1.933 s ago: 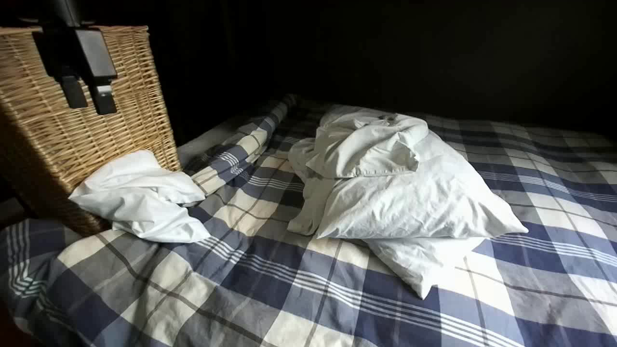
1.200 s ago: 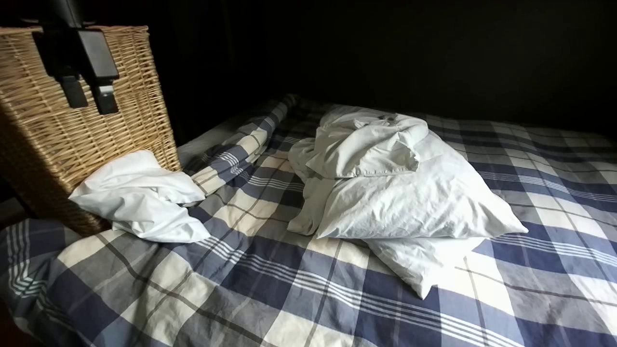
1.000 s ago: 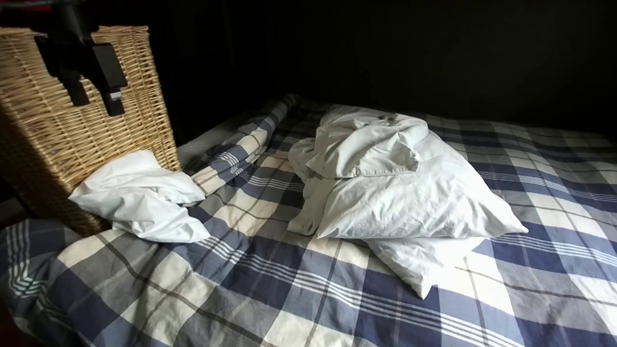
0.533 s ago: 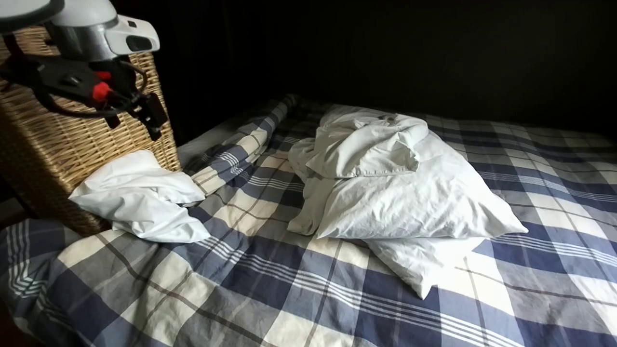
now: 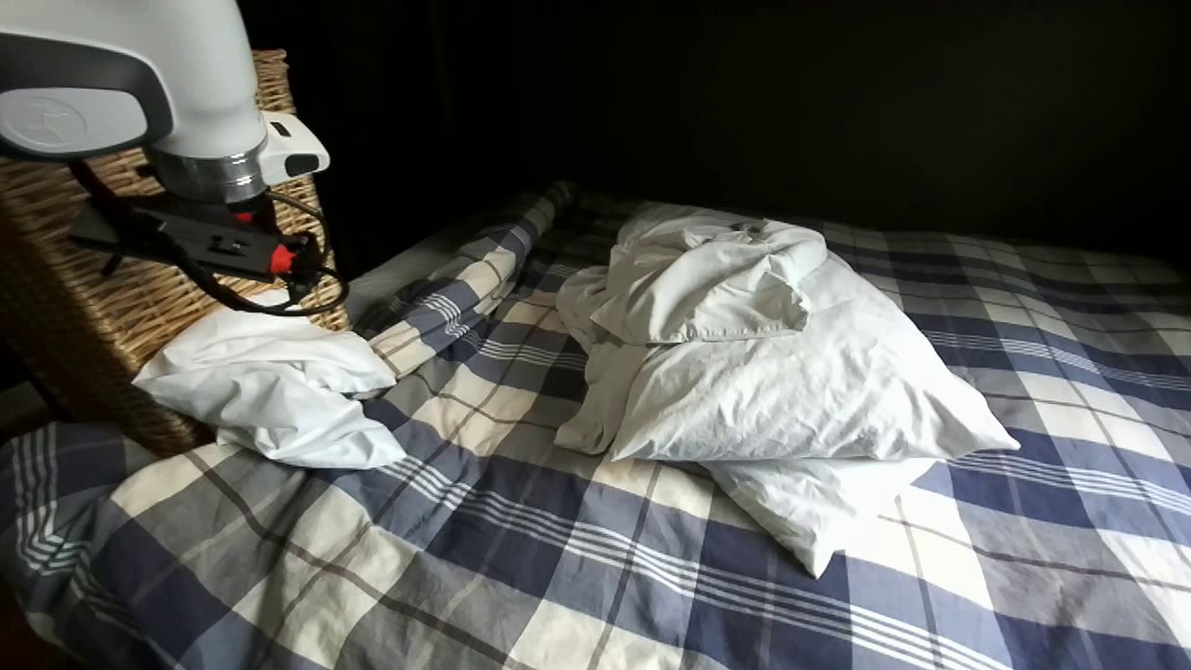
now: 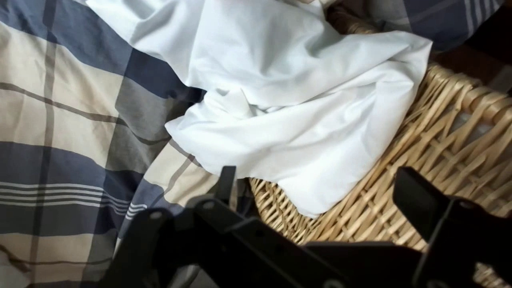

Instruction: Pick up the white cloth close to the basket and put it inside the washing basket

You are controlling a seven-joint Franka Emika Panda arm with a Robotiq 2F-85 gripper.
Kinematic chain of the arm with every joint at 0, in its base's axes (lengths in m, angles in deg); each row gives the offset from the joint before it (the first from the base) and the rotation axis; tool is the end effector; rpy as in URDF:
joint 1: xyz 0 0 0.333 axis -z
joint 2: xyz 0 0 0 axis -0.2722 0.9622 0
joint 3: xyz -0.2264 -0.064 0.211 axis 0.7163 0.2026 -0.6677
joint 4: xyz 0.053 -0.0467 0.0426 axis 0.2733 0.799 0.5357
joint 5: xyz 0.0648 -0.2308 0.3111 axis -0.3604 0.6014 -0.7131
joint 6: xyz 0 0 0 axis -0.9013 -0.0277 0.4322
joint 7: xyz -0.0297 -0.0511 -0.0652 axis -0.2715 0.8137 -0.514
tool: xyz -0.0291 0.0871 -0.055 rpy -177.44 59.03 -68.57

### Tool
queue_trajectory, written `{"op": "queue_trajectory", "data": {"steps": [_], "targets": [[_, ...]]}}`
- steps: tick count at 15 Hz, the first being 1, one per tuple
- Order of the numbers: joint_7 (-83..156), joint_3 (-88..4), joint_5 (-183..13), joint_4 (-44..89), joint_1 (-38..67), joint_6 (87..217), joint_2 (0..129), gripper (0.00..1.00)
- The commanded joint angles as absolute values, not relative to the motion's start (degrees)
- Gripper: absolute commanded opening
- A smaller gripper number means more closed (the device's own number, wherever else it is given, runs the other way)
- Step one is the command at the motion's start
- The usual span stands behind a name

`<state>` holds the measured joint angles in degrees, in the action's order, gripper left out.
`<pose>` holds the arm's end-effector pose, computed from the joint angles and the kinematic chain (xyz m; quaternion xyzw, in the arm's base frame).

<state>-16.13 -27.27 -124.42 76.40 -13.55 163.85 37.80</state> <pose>0.4469 0.0768 0.3419 -0.9408 -0.2458 -0.1391 0.1877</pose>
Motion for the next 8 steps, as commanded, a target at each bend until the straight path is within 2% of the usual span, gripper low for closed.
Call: {"op": "queue_trajectory", "data": {"steps": [1,4,8], "targets": [[-17.8,-34.0,-126.3,75.9,-6.8,162.9,38.5,1.00],[-18.2,-33.9,-126.3,75.5,-6.7,162.9,38.8,1.00],[-31.3,-38.1,-128.2,73.5,-3.7,161.6,42.4,1.00]]}}
